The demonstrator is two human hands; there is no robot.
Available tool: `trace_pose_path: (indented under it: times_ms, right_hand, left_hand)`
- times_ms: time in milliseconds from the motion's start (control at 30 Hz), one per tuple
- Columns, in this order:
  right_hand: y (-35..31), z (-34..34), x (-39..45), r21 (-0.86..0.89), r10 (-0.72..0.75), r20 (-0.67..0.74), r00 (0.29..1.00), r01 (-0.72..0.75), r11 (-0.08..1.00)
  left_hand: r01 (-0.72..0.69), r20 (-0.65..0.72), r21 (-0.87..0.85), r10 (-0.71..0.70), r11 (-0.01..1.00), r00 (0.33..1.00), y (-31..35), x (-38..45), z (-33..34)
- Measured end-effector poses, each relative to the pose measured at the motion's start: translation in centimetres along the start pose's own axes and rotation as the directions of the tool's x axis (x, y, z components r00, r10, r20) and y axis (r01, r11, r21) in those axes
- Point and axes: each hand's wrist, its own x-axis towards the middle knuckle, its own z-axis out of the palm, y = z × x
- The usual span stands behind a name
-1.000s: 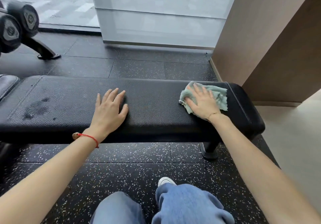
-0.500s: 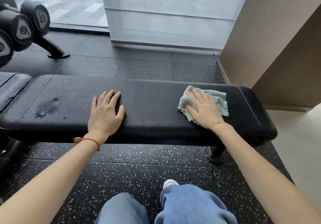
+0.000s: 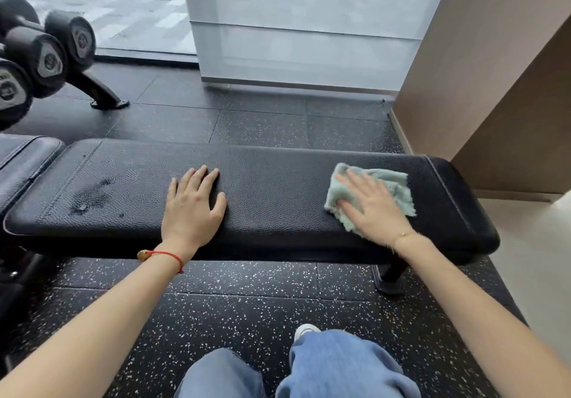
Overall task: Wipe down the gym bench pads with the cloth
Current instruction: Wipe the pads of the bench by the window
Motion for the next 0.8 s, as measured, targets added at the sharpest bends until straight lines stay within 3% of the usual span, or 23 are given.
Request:
trace_pose_path:
  times_ms: [67, 133, 300, 400, 467, 533, 633, 700, 800]
  right_hand:
    - [-0.1, 0.0, 3.1, -0.06, 0.121, 0.017, 0.993, -0.119, 0.991]
    - [-2.9, 0.7, 6.0, -0.081, 0.109, 0.024, 0.994, -0.107, 0.991]
    - [-11.1, 2.4, 4.7, -0.035, -0.216, 0.092, 0.972, 0.22, 0.975]
    - [-9.4, 2.2, -0.2, 0.049, -0.375, 0.071, 0.924, 0.372, 0.927]
    - [-5.4, 1.7, -1.6, 0.032, -0.295, 0.02, 0.955, 0.294, 0.955]
    - [-1.7, 0.9, -0.3, 0.003, -0.087, -0.016, 0.996, 0.087, 0.996]
    - [-1.8, 0.3, 4.8, -0.075, 0.117, 0.022, 0.993, -0.115, 0.991]
    - [-5.2, 1.2, 7.9, -0.079, 0.075, 0.051, 0.996, -0.071, 0.994]
    - [-10.6, 2.7, 7.5, -0.039, -0.153, 0.09, 0.984, 0.156, 0.987]
  left_hand:
    - [0.008, -0.006, 0.004, -0.008, 1.0, 1.0, 0.1, 0.0, 0.0]
    - [0.011, -0.006, -0.002, -0.011, 1.0, 1.0, 0.1, 0.0, -0.1]
    - [0.0, 0.001, -0.002, 0.0, 1.0, 1.0, -0.1, 0.0, -0.1]
    - [-0.01, -0.001, 0.003, 0.01, 1.0, 1.0, -0.2, 0.0, 0.0]
    - [-0.009, -0.007, -0.002, 0.009, 1.0, 1.0, -0.3, 0.0, 0.1]
    - [0.002, -0.015, -0.007, -0.003, 1.0, 1.0, -0.1, 0.0, 0.1]
    - [0.009, -0.021, -0.008, -0.009, 1.0, 1.0, 0.2, 0.0, 0.0]
    - [0.013, -0.022, -0.013, -0.013, 1.0, 1.0, 0.2, 0.0, -0.1]
    - [0.003, -0.016, -0.007, -0.003, 1.0, 1.0, -0.1, 0.0, 0.0]
